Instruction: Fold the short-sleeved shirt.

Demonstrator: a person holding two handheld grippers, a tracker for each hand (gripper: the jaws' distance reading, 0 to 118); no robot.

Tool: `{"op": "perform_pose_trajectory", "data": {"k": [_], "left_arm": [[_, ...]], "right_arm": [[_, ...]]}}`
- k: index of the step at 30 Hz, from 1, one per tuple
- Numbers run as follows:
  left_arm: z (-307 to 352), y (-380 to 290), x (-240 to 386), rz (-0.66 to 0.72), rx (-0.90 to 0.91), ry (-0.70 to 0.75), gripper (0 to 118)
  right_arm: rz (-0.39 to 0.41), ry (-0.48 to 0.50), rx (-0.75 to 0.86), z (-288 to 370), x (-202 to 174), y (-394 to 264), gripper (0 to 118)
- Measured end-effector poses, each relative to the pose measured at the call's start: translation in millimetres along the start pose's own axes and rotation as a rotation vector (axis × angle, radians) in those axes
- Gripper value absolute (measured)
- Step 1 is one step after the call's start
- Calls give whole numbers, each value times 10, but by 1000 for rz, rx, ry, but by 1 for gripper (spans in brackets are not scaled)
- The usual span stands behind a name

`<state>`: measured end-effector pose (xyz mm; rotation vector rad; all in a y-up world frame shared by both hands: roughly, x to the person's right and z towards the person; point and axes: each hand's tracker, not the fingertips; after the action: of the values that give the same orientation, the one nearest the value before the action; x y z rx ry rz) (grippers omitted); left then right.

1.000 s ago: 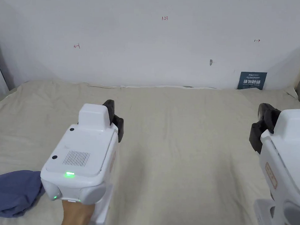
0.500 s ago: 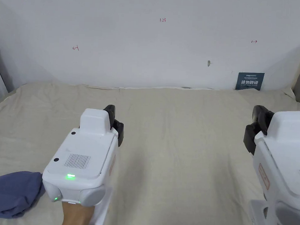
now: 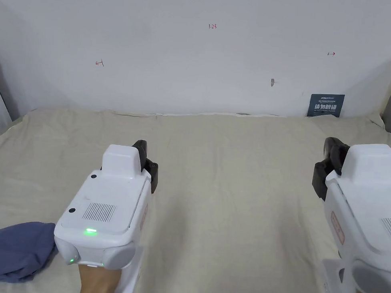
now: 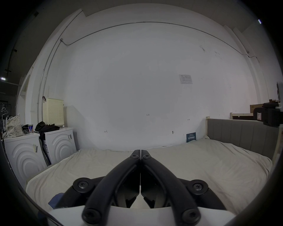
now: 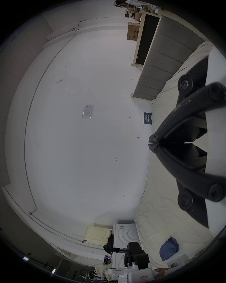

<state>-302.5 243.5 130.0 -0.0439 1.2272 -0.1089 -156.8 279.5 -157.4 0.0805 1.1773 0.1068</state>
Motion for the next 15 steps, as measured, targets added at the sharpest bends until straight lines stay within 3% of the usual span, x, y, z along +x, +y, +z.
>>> {"op": "perform_pose_trajectory", "data": {"k": [15], "left_arm": [[-11, -2, -52, 5, -11, 1, 0]], "right_arm": [[-3, 5, -3, 4, -31, 10, 1]]}}
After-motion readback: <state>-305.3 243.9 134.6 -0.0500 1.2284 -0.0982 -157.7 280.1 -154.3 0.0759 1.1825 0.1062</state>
